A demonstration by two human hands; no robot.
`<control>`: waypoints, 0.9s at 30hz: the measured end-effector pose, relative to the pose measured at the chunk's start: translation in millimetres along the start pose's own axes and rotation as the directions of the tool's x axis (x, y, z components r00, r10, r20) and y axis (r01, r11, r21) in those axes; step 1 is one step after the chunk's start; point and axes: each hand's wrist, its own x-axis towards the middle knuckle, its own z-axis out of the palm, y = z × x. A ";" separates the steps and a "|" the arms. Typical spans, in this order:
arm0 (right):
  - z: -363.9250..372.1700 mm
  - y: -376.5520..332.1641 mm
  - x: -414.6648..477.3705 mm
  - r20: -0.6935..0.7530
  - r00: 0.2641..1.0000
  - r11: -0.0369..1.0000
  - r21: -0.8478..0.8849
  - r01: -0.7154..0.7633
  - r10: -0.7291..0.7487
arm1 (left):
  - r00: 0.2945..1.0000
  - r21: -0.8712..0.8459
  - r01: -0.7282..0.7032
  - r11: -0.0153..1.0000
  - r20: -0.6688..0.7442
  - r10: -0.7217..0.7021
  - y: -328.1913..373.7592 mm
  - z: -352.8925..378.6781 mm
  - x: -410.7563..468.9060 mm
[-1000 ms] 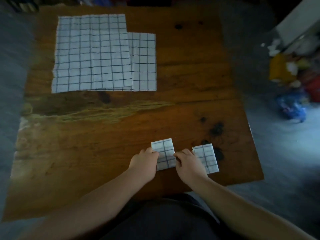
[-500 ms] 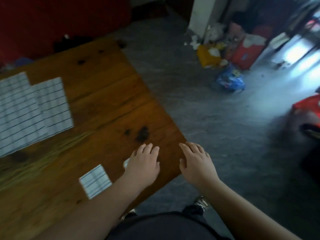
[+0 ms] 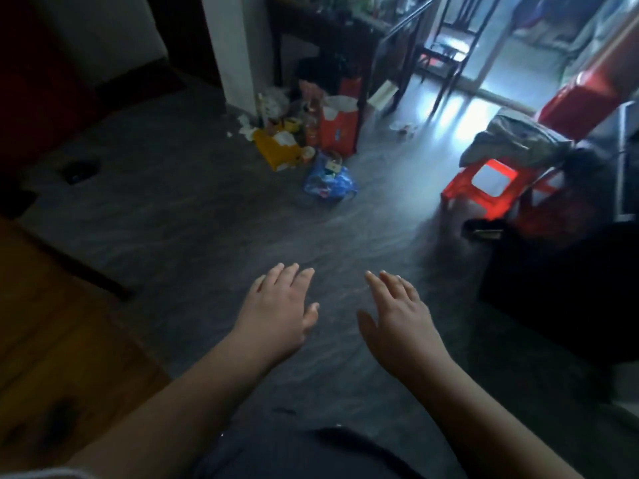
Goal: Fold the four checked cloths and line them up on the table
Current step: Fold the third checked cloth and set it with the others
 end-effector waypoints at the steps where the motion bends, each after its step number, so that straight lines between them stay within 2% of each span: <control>1: -5.7 3.8 12.4 -0.011 1.000 1.000 0.007 -0.004 0.004 | 1.000 0.002 -0.005 1.000 0.001 0.005 2.9 -4.5 16.3; 7: -34.8 -1.5 114.7 -0.032 0.999 1.000 -0.001 -0.009 0.009 | 1.000 -0.039 0.020 0.999 -0.002 -0.020 -16.0 -29.8 117.4; 12: -51.2 -46.6 242.8 -0.005 0.999 0.998 -0.038 0.054 -0.055 | 0.998 -0.098 0.062 0.993 -0.001 -0.062 -76.3 -59.4 220.4; 20: -80.2 -163.3 451.1 0.053 0.971 0.972 -0.026 0.235 -0.234 | 0.972 -0.104 0.232 0.967 -0.017 -0.235 -206.4 -141.1 354.7; 27: -73.9 -240.5 595.0 0.151 0.928 0.940 0.033 0.340 -0.341 | 0.902 -0.140 0.419 0.897 -0.053 -0.429 -303.4 -190.6 431.6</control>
